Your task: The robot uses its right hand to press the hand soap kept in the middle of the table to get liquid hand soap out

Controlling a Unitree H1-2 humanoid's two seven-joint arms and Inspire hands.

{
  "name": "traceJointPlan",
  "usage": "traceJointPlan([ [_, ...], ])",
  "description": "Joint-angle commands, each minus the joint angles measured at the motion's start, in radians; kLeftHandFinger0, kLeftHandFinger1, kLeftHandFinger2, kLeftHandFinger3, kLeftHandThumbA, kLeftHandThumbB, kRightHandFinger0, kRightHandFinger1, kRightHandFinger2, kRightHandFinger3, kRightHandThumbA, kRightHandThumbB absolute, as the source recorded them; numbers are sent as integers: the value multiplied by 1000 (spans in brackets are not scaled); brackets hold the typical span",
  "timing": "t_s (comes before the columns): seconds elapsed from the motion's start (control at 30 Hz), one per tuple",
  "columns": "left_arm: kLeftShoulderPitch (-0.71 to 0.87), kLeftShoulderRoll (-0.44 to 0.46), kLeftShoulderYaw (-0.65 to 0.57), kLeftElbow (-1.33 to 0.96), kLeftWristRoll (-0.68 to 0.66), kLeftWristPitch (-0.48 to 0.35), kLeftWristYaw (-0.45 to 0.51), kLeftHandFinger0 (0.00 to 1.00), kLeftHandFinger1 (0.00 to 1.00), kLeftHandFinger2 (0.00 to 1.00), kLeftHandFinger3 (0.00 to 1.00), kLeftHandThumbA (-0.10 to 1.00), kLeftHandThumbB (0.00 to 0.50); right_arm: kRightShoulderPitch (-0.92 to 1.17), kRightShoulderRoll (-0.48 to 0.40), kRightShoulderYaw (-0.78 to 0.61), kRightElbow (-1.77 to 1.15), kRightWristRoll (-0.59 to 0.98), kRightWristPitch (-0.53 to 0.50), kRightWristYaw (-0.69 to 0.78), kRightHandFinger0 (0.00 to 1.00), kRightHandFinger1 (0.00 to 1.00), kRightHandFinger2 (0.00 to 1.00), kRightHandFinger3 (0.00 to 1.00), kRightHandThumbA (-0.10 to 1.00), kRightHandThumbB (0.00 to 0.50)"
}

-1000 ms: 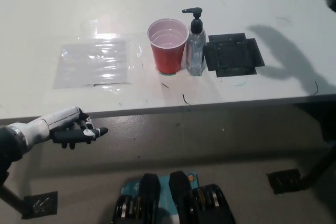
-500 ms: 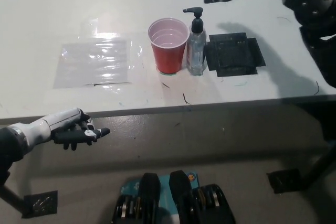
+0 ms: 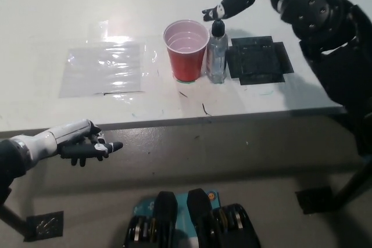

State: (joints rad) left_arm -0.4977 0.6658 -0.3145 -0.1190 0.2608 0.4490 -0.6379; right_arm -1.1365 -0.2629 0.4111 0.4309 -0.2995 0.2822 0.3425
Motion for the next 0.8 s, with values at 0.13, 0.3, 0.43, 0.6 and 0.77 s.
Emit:
traceJointPlan([
  [0.13,-48,25,11,0,17,-8,-10,275,265,435,575,788,241,5,11,-12,16,-45,-69,-32,1000,1000,1000,1000,1000,382],
  [0.3,-52,24,17,1,6,1,-20,294,279,456,586,763,228,26,22,-26,44,-46,-87,-42,1000,1000,1000,1000,1000,392],
  [0.43,-50,24,19,-3,11,-7,-14,285,269,438,585,769,239,43,27,-25,56,-55,-103,-45,1000,1000,1000,1000,1000,392],
  [0.6,-62,28,19,4,8,-8,-23,334,295,454,588,769,236,74,39,-27,62,-59,-106,-46,1000,1000,1000,1000,1000,393],
  [0.77,-69,27,24,4,0,-3,-29,343,292,448,557,784,261,106,46,-3,71,-92,-127,-60,1000,1000,1000,1000,1000,411],
])
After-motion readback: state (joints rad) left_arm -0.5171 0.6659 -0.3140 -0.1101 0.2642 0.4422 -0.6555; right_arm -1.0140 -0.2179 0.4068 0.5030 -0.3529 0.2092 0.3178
